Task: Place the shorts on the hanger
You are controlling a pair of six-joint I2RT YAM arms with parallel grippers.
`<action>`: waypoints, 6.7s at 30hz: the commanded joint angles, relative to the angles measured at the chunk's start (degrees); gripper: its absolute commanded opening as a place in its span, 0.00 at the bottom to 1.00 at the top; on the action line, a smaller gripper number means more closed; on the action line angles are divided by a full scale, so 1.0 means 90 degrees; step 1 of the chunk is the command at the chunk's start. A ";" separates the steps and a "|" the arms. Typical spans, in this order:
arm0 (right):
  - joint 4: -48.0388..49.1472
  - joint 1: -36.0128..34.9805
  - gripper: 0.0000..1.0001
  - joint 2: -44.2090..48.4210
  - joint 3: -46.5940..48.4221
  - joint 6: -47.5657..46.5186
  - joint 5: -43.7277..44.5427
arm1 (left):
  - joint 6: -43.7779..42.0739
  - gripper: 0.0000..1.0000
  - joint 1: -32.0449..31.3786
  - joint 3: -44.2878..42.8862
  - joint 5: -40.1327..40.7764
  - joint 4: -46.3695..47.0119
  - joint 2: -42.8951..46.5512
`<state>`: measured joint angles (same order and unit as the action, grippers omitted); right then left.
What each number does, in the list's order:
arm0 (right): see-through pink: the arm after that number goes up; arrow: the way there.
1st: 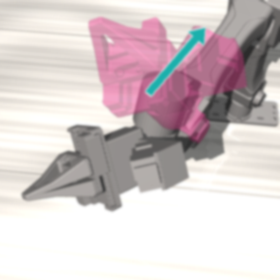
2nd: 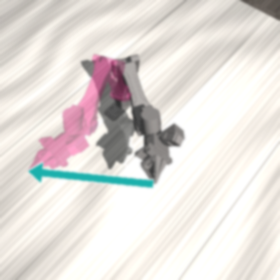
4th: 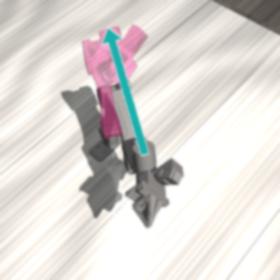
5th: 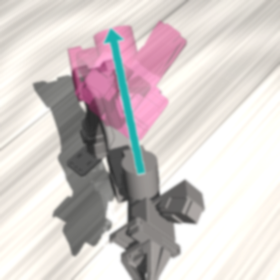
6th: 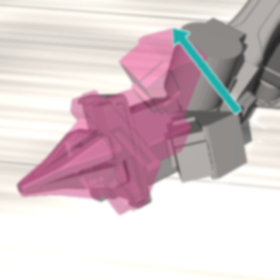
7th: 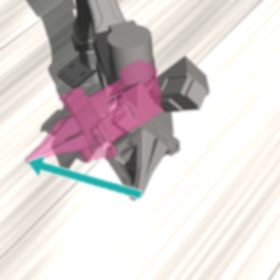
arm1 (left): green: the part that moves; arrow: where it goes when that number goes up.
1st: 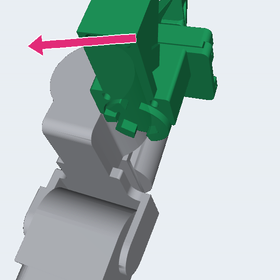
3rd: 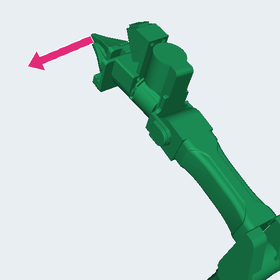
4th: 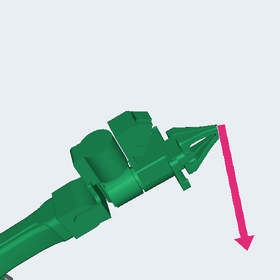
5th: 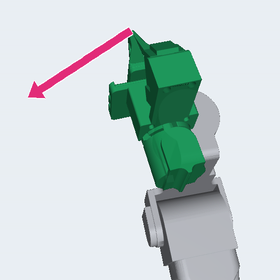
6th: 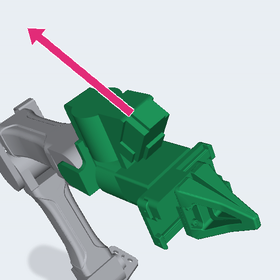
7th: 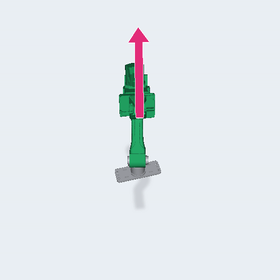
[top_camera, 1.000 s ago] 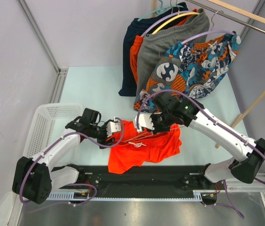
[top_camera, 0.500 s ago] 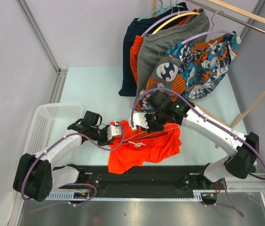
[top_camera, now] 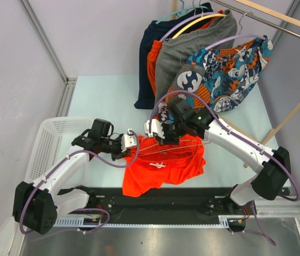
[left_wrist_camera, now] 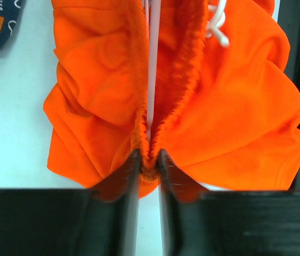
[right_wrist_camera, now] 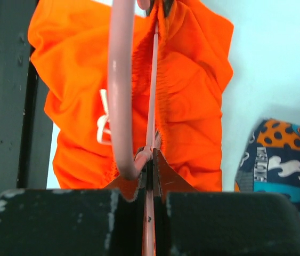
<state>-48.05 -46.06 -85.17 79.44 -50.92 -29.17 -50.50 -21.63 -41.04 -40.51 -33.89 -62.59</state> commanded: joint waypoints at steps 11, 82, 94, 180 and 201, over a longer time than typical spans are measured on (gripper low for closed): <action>0.1325 0.0206 0.00 0.0088 -0.0203 0.0442 -0.1319 | 0.0133 0.47 -0.0048 0.0106 -0.0137 0.0279 -0.0018; 0.0848 0.2207 0.06 -0.0177 -0.2479 0.1361 0.1181 | -0.0092 0.00 0.0127 0.0332 0.0311 0.0211 0.0431; -0.0647 0.3564 0.00 0.1141 -0.2596 0.0336 0.1151 | -0.0843 0.00 0.0997 0.0009 0.1142 0.0026 -0.0311; -0.2348 0.3956 0.10 0.4980 -0.0730 0.4817 -0.3575 | -0.0307 0.00 -0.2851 -0.7470 -0.1115 -0.0268 -0.3739; -0.1946 0.6749 0.00 0.6114 -0.0371 0.7619 -0.3245 | 0.3295 1.00 -0.2529 -0.6739 -0.0255 0.1831 -0.3057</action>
<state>-69.56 12.78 -28.99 72.10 12.03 -60.42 -29.82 -46.65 -102.74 -44.47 -22.98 -95.20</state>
